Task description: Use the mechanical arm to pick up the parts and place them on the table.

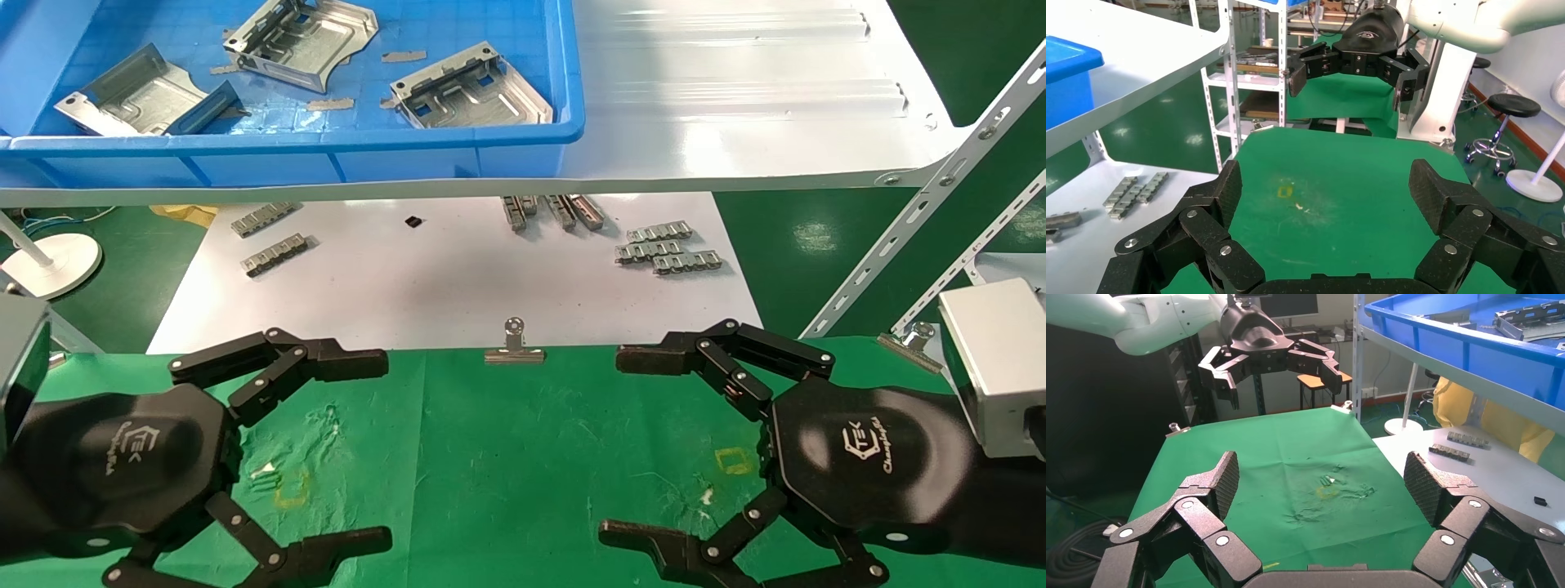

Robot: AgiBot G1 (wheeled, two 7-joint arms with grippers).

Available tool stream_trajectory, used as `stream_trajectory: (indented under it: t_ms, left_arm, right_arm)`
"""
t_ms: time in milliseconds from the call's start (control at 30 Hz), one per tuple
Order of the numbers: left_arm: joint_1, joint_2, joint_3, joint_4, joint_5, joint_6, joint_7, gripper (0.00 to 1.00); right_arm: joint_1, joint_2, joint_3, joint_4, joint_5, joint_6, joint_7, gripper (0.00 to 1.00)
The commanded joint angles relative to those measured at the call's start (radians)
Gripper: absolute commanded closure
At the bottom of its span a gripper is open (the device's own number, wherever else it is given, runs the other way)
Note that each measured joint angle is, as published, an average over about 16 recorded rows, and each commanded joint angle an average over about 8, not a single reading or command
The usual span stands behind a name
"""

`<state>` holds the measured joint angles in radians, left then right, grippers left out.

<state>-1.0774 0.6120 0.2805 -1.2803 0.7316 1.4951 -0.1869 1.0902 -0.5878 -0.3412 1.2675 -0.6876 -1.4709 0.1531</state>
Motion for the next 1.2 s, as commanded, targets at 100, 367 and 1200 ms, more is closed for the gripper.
stream_trajectory:
  t_ms: [100,367,1200]
  left_arm:
    - [0.0,0.0,0.0,0.0,0.0,0.0,0.0,0.0]
    - [0.0,0.0,0.0,0.0,0.0,0.0,0.0,0.0]
    - [0.0,0.0,0.0,0.0,0.0,0.0,0.0,0.0]
  right_arm:
    - [0.0,0.0,0.0,0.0,0.0,0.0,0.0,0.0]
    - [0.0,0.0,0.0,0.0,0.0,0.0,0.0,0.0]
    - [0.0,0.0,0.0,0.0,0.0,0.0,0.0,0.0]
